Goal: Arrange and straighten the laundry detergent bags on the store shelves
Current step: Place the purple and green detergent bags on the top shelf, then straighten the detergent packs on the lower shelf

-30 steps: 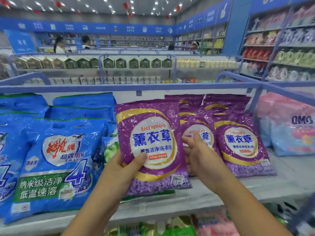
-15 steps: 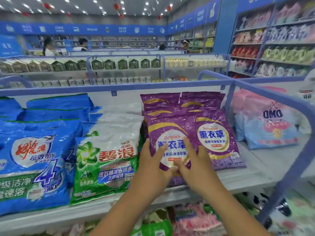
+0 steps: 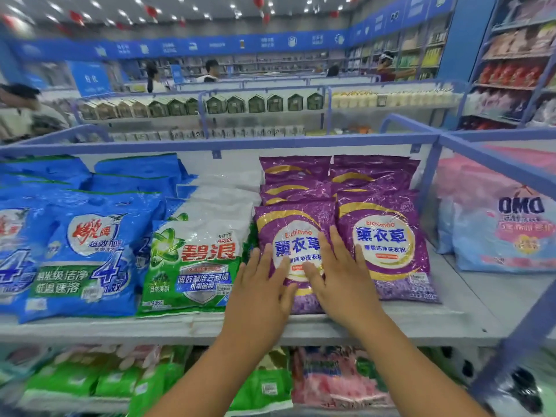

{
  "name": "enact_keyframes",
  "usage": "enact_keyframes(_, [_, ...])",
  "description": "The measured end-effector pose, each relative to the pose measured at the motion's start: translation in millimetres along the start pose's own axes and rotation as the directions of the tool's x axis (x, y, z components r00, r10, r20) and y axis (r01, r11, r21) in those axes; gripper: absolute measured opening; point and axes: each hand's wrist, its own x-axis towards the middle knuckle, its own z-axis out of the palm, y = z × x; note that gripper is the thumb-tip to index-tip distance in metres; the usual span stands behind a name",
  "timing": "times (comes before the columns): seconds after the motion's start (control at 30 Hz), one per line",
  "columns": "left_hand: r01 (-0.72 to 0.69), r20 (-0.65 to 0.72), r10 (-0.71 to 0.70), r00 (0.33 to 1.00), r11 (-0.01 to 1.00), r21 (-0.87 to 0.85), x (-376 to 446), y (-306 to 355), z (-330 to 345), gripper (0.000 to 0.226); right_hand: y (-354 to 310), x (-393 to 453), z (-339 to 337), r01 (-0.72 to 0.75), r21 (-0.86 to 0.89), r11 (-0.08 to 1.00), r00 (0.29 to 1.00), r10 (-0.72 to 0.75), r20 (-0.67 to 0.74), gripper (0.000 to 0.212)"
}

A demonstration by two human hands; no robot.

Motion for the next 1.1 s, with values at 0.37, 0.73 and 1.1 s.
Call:
enact_keyframes(0.37, [0.13, -0.154, -0.148, 0.977, 0.984, -0.118, -136.4, -95.9, -15.2, 0.052, -80.4, -68.8, 7.3, -0.043, 0.044, 0.998, 0.998, 0.041, 0.045, 0.075])
enact_keyframes(0.73, [0.263, 0.05, -0.265, 0.963, 0.964, 0.05, -252.7, -263.3, -53.6, 0.066, -279.8, -172.6, 89.2, 0.055, 0.08, 0.995, 0.959, -0.075, 0.273, 0.071])
enact_keyframes(1.1, [0.399, 0.184, -0.383, 0.905, 0.915, -0.059, -318.9, -387.7, -47.8, 0.066, -384.7, -193.0, 149.7, 0.006, 0.069, 0.998, 0.859, -0.04, 0.51, 0.074])
